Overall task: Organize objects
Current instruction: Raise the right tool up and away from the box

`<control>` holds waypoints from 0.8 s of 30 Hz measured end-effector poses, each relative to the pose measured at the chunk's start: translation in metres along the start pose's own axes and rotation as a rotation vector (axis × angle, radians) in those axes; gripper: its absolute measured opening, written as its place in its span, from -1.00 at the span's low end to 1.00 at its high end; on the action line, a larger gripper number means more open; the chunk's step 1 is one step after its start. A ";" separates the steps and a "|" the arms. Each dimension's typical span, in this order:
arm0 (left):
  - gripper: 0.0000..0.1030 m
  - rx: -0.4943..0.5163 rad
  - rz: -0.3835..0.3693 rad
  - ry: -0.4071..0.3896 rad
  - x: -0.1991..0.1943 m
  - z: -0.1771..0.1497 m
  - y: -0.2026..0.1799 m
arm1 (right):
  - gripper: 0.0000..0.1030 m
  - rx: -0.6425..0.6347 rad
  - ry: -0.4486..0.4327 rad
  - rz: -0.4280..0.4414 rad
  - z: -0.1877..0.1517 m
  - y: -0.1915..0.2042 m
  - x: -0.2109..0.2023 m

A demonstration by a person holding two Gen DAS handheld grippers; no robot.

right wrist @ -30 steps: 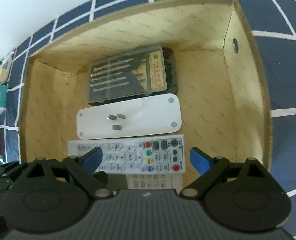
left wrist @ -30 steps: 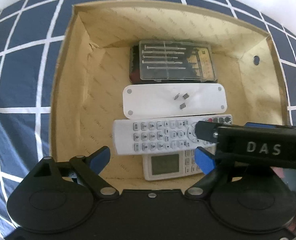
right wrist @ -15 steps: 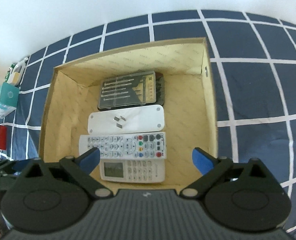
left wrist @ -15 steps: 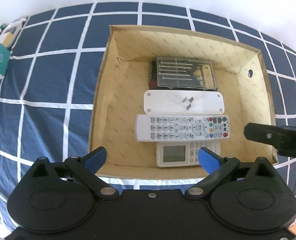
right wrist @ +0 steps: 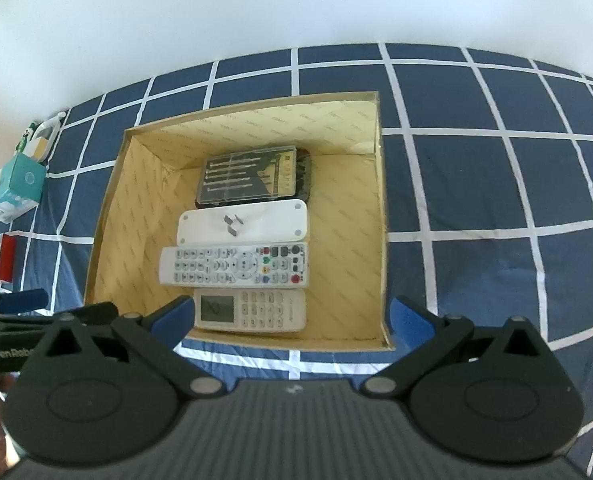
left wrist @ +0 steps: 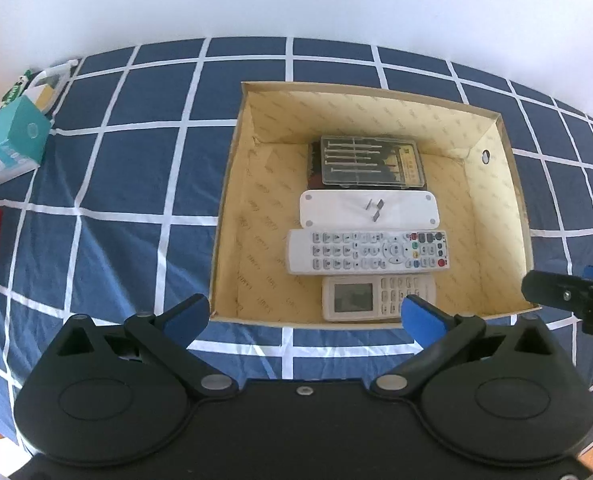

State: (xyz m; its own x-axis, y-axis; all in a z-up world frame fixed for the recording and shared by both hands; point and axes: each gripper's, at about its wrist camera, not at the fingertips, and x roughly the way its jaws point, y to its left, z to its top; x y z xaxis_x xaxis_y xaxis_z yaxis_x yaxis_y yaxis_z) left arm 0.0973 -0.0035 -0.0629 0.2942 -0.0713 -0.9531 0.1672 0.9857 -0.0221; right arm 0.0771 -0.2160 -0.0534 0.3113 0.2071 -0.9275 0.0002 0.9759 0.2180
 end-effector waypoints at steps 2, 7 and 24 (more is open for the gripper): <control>1.00 0.007 0.009 -0.005 -0.005 -0.003 -0.001 | 1.00 -0.008 -0.001 -0.006 -0.004 0.000 -0.005; 1.00 0.011 0.010 -0.029 -0.017 -0.011 0.001 | 1.00 -0.015 -0.013 -0.017 -0.014 -0.002 -0.017; 1.00 0.023 0.043 -0.081 -0.039 -0.022 0.004 | 1.00 -0.011 -0.043 -0.032 -0.036 -0.008 -0.036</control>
State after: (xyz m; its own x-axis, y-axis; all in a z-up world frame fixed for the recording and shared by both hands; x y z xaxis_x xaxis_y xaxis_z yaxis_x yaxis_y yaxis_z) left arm 0.0652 0.0063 -0.0325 0.3763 -0.0418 -0.9256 0.1740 0.9844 0.0263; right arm 0.0318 -0.2292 -0.0324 0.3517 0.1734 -0.9199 0.0002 0.9827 0.1853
